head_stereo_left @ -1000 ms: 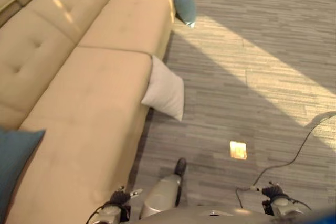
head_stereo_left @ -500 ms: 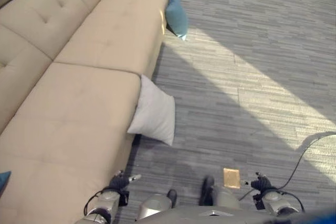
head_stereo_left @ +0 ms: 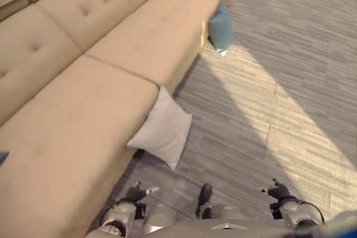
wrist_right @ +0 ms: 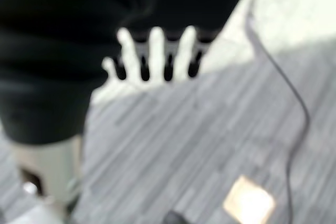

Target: Pick up all the scattered cushions and arrange them neatly on the sofa.

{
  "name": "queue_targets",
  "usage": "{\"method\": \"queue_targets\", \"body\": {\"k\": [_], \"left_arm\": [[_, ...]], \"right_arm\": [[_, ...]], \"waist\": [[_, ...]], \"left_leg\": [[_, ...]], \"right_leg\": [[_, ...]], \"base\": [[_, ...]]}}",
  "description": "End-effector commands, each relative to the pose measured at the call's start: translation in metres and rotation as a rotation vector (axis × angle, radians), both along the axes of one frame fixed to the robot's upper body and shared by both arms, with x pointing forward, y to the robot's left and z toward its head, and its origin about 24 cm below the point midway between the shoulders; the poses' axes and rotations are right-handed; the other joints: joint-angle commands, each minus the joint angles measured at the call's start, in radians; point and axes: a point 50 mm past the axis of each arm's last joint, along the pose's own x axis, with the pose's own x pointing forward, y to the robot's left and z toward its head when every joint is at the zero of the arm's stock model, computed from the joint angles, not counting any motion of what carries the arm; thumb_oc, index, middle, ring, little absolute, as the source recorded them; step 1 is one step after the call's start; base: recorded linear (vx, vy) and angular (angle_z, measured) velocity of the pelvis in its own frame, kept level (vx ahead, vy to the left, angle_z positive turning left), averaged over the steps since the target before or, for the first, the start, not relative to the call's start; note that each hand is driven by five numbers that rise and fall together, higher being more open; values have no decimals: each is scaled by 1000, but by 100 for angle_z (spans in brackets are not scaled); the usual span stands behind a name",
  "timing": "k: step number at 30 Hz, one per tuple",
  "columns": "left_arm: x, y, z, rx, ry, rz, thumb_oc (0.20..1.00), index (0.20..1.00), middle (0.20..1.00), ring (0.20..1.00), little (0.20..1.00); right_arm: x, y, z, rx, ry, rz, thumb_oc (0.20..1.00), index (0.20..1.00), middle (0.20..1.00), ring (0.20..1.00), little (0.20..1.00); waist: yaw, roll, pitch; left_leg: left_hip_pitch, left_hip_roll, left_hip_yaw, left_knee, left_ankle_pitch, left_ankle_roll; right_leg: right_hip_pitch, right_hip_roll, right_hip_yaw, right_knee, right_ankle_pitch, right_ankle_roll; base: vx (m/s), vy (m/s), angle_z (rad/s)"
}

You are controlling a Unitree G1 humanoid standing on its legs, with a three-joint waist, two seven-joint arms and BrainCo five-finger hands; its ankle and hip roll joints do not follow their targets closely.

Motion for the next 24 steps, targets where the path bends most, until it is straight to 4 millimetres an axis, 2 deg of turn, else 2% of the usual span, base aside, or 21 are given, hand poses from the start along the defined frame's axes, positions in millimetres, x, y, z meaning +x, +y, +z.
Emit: {"method": "queue_targets", "body": {"k": [1,2,4,6,7,8,9,10,12,13,14,15,16,17,18,22,24], "left_arm": [[12,4,7,19,-57,-22,1000,1000,1000,1000,1000],[12,5,8,24,-57,-27,1000,1000,1000,1000,1000],[6,8,5,24,-39,-10,1000,1000,1000,1000,1000],[3,9,4,20,-30,3,1000,1000,1000,1000,1000],[-1,11,3,22,-18,12,1000,1000,1000,1000,1000],[-11,19,1,29,7,44,1000,1000,1000,1000,1000],[-15,24,1,43,20,46,1000,1000,1000,1000,1000],[-18,25,0,46,27,47,1000,1000,1000,1000,1000],[-22,26,-1,40,27,69,1000,1000,1000,1000,1000],[-23,26,-1,39,30,72,1000,1000,1000,1000,1000],[-24,26,-2,40,31,74,1000,1000,1000,1000,1000],[-24,25,-2,39,30,78,1000,1000,1000,1000,1000],[-22,24,-1,39,21,81,1000,1000,1000,1000,1000],[-22,25,-1,40,21,81,1000,1000,1000,1000,1000],[-21,26,-1,45,18,86,1000,1000,1000,1000,1000],[-27,30,-2,63,43,80,1000,1000,1000,1000,1000],[-31,31,-3,67,53,87,1000,1000,1000,1000,1000]], "right_arm": [[-6,-18,4,-32,-27,-70,1000,1000,1000,1000,1000],[-5,-18,4,-35,-27,-73,1000,1000,1000,1000,1000],[-3,-13,4,-32,-22,-44,1000,1000,1000,1000,1000],[-4,-12,3,-26,-18,-46,1000,1000,1000,1000,1000],[-5,-9,2,-18,-13,-40,1000,1000,1000,1000,1000],[-2,-6,2,-17,-13,-17,1000,1000,1000,1000,1000],[-1,-3,2,-6,-22,-12,1000,1000,1000,1000,1000],[-1,-2,2,-2,-25,-10,1000,1000,1000,1000,1000],[2,1,2,9,-38,-4,1000,1000,1000,1000,1000],[7,2,4,8,-49,12,1000,1000,1000,1000,1000],[12,3,6,6,-61,24,1000,1000,1000,1000,1000],[18,3,9,0,-80,36,1000,1000,1000,1000,1000],[22,3,11,-1,-93,48,1000,1000,1000,1000,1000],[22,3,11,-1,-93,48,1000,1000,1000,1000,1000],[30,4,15,-11,-117,74,1000,1000,1000,1000,1000],[30,5,15,-23,-112,109,1000,1000,1000,1000,1000],[31,7,16,-25,-111,142,1000,1000,1000,1000,1000]], "waist": [[-27,55,-4],[-26,52,3],[-8,51,6],[-3,51,4],[2,46,3],[15,47,10],[17,58,12],[18,61,13],[15,65,12],[15,62,12],[6,63,17],[-6,62,22],[-10,67,28],[-12,64,27],[-18,61,31],[-20,45,25],[-23,40,14]], "left_leg": [[-22,15,221,-213,56,46],[-41,14,231,-176,57,48],[-36,-18,169,-173,37,53],[-27,-28,154,-180,27,59],[-24,-43,152,-190,41,77],[1,-60,133,-199,27,99],[38,-64,105,-217,23,107],[61,-70,87,-223,19,110],[102,-73,49,-244,15,104],[125,-76,18,-261,12,93],[139,-77,-4,-263,4,83],[162,-82,-44,-264,-8,68],[175,-78,-66,-261,-19,61],[173,-81,-68,-262,-15,61],[192,-81,-104,-265,-24,53],[235,-77,-154,-290,-35,41],[255,-50,-165,-316,-24,31]], "right_leg": [[38,-93,38,130,-77,183],[45,-100,27,142,-79,183],[53,-114,24,186,-87,188],[66,-130,7,206,-90,198],[54,-147,3,237,-66,194],[34,-182,15,344,-17,221],[-4,-176,60,441,-10,222],[-21,-173,78,465,-8,217],[-35,-164,98,417,-18,205],[-53,-184,98,297,4,210],[-59,-187,109,213,26,220],[-83,-187,154,104,73,248],[-99,-184,178,72,90,255],[-100,-187,177,70,91,256],[-120,-192,198,37,116,272],[-101,-192,213,39,121,276],[-98,-180,225,81,116,271]], "base": [[194,67,150],[263,139,119],[225,161,35],[134,119,-6],[139,200,12],[238,275,35],[303,226,47],[254,111,75],[280,-38,116],[328,-148,93],[428,-225,82],[372,-190,79],[279,-139,82],[244,-143,89],[145,-96,96],[213,-156,86],[168,-233,58]]}}
